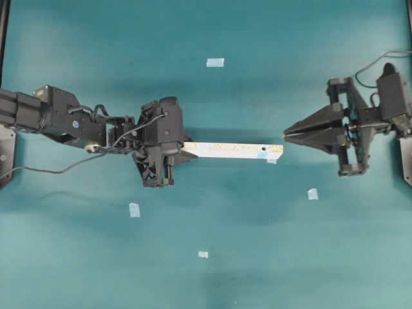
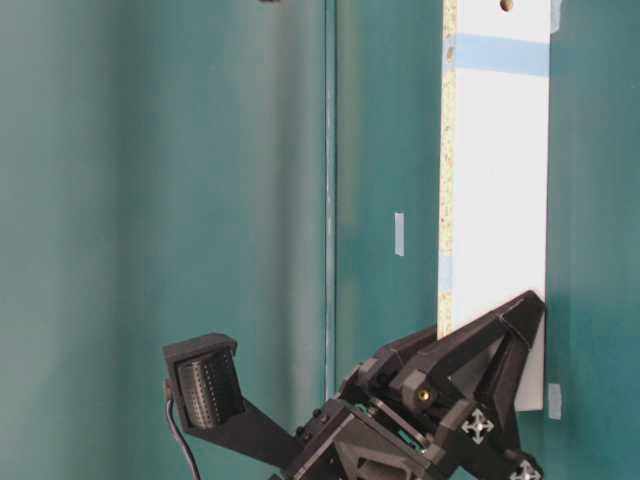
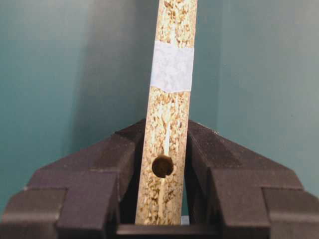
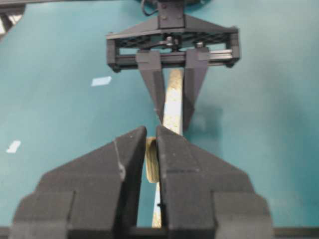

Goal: Move the wooden board into place and insert the rod into its hole.
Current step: 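Lower the peg into the hole at the strip's right end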

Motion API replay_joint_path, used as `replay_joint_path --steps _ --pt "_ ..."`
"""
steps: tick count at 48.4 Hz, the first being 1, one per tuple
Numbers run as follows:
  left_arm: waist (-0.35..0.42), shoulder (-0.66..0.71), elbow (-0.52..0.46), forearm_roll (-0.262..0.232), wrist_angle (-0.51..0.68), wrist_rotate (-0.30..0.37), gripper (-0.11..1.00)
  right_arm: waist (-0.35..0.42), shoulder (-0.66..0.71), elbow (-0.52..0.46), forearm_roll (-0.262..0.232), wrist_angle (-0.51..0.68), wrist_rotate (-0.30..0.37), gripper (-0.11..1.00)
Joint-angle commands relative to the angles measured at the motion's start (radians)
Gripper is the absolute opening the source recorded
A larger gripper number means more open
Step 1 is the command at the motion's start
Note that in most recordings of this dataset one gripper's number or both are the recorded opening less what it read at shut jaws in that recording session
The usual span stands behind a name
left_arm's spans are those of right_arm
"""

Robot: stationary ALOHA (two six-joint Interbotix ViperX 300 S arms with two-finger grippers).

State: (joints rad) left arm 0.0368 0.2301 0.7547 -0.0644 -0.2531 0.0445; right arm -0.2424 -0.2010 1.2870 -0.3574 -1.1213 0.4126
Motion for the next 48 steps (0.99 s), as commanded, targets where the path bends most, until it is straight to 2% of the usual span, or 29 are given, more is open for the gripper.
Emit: replay_joint_path --steps 1,17,29,48 --pt "0.028 -0.008 -0.003 -0.003 0.014 0.005 0.23 -0.002 0.061 -0.04 0.003 -0.06 0.0 0.09" --pt "0.028 -0.008 -0.012 -0.003 0.015 0.003 0.23 0.003 0.278 -0.098 0.003 -0.204 -0.006 0.09" --pt "0.028 -0.008 -0.011 -0.003 0.015 0.003 0.24 0.005 0.328 -0.107 0.006 -0.202 -0.008 0.09" --pt "0.028 -0.008 -0.005 -0.003 0.015 0.003 0.23 0.009 0.337 -0.118 0.009 -0.121 -0.008 0.09"
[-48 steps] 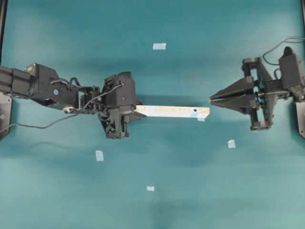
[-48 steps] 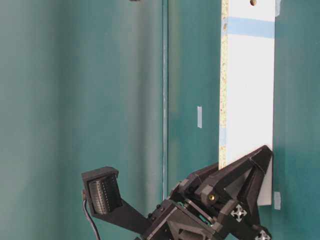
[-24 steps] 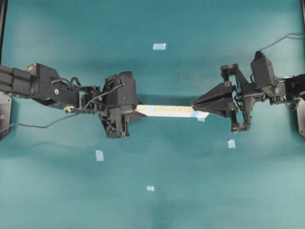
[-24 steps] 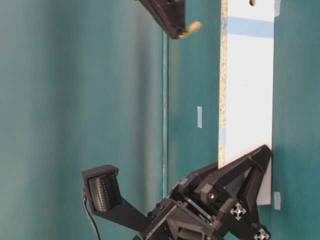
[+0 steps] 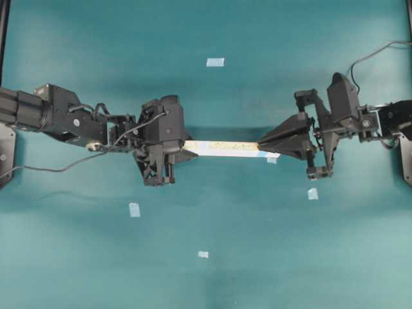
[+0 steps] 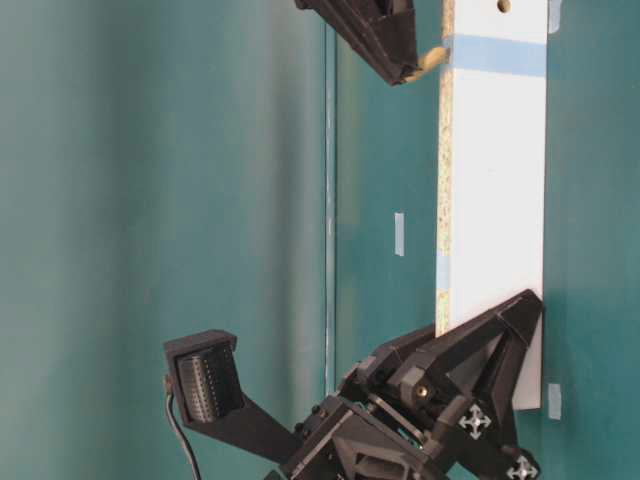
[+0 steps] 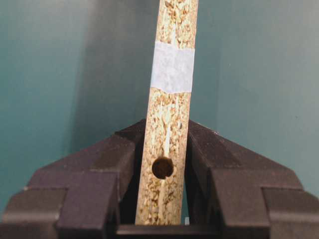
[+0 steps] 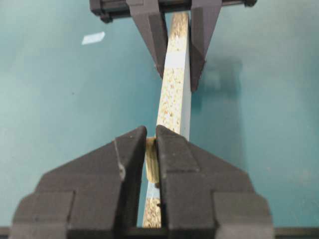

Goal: Move the wooden board into place and insert the rod into its hole.
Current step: 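Lower the peg into the hole at the strip's right end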

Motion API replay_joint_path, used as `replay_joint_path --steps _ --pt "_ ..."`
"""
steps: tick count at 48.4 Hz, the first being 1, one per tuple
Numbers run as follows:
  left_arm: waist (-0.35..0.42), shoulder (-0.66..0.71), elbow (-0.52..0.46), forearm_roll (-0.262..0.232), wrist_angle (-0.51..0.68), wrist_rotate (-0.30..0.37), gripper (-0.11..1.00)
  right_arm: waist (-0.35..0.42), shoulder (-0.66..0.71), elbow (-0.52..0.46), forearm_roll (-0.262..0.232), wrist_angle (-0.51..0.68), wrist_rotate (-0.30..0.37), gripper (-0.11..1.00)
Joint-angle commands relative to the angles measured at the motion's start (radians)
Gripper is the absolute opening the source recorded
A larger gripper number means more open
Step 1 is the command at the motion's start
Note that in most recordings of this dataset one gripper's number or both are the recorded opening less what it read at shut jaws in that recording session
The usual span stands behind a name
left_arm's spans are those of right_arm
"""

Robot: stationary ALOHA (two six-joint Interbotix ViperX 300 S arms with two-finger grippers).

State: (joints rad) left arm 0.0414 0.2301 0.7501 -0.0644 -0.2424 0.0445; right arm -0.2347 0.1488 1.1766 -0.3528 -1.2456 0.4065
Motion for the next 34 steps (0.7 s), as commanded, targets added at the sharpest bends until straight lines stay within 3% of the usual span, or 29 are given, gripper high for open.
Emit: replay_joint_path --steps 1,34 --pt "0.023 -0.006 0.0 -0.003 0.005 0.003 0.23 0.002 -0.012 -0.006 0.005 0.006 -0.002 0.09" --pt "0.023 -0.006 0.003 -0.003 0.003 0.003 0.23 0.003 -0.012 -0.023 0.021 0.031 -0.002 0.09"
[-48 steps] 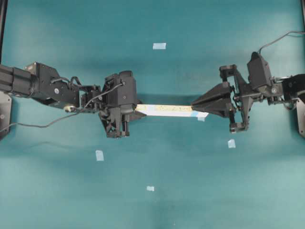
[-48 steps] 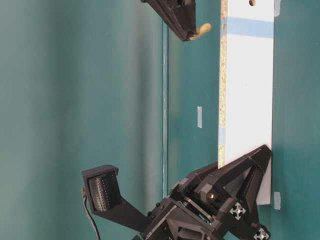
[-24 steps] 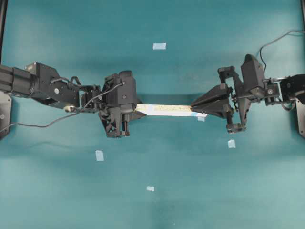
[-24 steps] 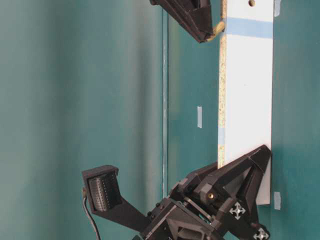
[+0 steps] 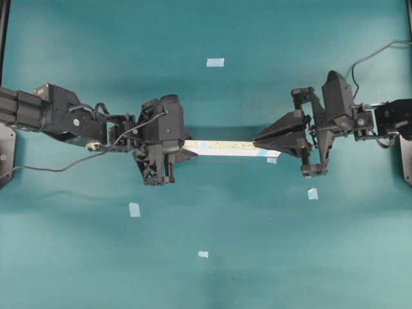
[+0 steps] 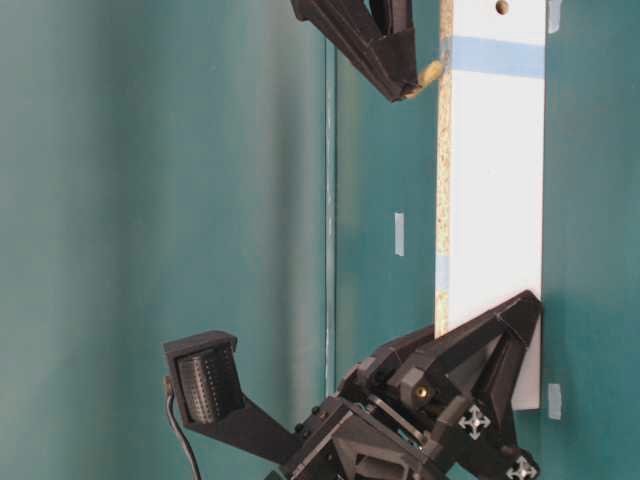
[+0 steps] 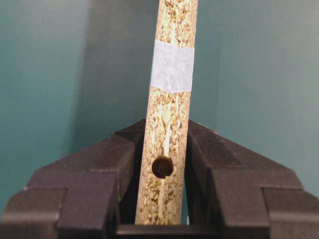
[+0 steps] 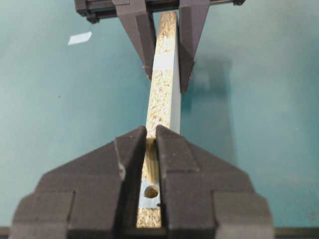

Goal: Move the wooden board into place and insert the rod into its hole.
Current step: 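Lower the peg into the hole at the strip's right end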

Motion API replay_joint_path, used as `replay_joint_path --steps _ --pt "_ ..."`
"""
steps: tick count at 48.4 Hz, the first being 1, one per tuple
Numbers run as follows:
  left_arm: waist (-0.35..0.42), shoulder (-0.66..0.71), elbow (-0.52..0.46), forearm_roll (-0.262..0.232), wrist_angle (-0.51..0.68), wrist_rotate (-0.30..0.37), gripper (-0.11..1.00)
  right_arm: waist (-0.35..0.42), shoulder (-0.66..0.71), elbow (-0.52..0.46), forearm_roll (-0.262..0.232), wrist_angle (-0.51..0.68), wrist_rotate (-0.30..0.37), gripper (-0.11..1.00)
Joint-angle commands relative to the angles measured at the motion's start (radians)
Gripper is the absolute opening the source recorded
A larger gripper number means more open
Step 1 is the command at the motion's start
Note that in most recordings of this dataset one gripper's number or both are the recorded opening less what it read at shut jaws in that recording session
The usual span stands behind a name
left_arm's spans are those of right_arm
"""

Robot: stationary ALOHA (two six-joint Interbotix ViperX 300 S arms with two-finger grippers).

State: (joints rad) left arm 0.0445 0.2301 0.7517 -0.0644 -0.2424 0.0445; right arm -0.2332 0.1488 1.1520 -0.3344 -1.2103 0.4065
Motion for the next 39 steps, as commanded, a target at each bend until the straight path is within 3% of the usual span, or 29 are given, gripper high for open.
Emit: replay_joint_path --steps 1,39 --pt "0.02 -0.006 0.0 -0.003 0.003 0.003 0.24 0.002 -0.012 0.005 0.003 -0.005 0.0 0.09" --pt "0.02 -0.006 0.005 -0.003 0.003 0.003 0.23 0.005 -0.031 0.067 0.003 0.006 0.0 0.09"
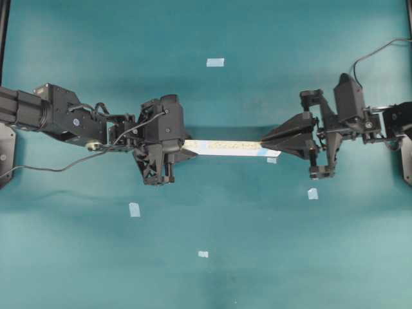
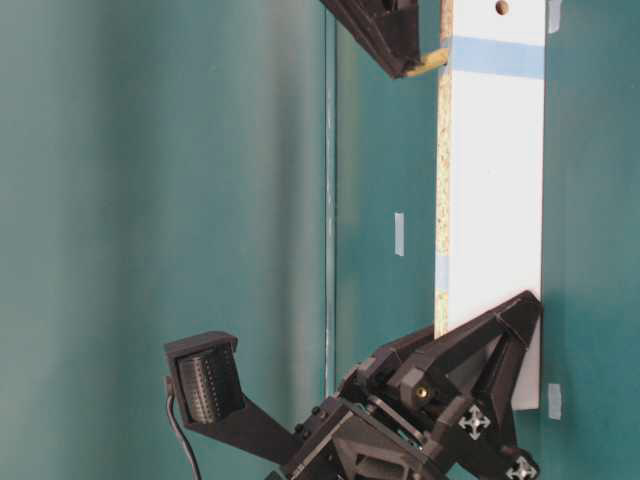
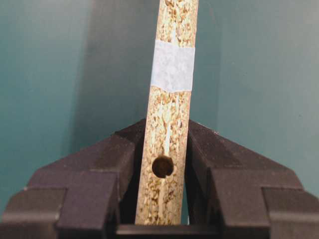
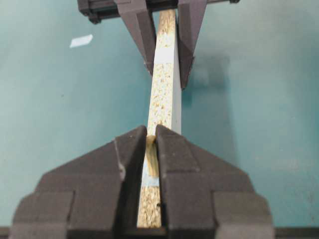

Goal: Move the wooden board into place and insert the rod into its hole.
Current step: 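Lower the peg into the hole at the strip's right end, then open the right gripper and withdraw it rightward from the strip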

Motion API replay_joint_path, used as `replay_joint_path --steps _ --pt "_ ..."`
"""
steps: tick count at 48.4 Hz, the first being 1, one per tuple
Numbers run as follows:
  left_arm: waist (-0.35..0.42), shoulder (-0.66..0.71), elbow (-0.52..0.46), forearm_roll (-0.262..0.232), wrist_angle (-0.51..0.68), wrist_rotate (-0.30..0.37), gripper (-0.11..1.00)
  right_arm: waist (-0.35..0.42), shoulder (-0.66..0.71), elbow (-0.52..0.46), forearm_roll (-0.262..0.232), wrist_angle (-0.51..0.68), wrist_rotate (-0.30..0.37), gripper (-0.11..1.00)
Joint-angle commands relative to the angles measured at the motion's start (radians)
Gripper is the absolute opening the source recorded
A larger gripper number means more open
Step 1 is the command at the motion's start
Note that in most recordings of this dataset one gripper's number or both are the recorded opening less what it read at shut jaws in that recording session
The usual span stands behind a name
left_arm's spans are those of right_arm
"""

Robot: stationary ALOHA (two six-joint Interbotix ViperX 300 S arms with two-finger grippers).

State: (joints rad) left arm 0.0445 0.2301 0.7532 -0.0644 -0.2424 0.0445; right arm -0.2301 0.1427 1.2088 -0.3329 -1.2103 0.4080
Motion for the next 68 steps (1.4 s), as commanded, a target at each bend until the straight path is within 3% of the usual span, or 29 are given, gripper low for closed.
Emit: replay_joint_path --steps 1,15,26,32,51,68 --pt "0.02 -0.006 0.003 -0.003 0.003 0.003 0.23 0.002 -0.025 0.012 0.002 0.012 -0.002 0.09" --pt "0.025 -0.006 0.002 -0.003 0.003 0.003 0.23 0.023 -0.043 0.009 0.0 0.114 -0.002 0.09" --pt "0.034 -0.006 -0.002 -0.003 0.002 0.003 0.23 0.032 -0.044 0.023 0.0 0.146 -0.002 0.08" --pt "0.035 -0.006 0.0 -0.003 0.002 0.003 0.23 0.032 -0.048 0.029 0.002 0.147 -0.002 -0.01" --pt "0.035 -0.006 0.003 -0.003 0.0 0.003 0.23 0.034 -0.063 0.011 0.0 0.183 0.006 -0.01" --pt "0.035 -0.006 0.002 -0.003 0.0 0.003 0.23 0.054 -0.311 0.009 -0.006 0.534 0.015 -0.01"
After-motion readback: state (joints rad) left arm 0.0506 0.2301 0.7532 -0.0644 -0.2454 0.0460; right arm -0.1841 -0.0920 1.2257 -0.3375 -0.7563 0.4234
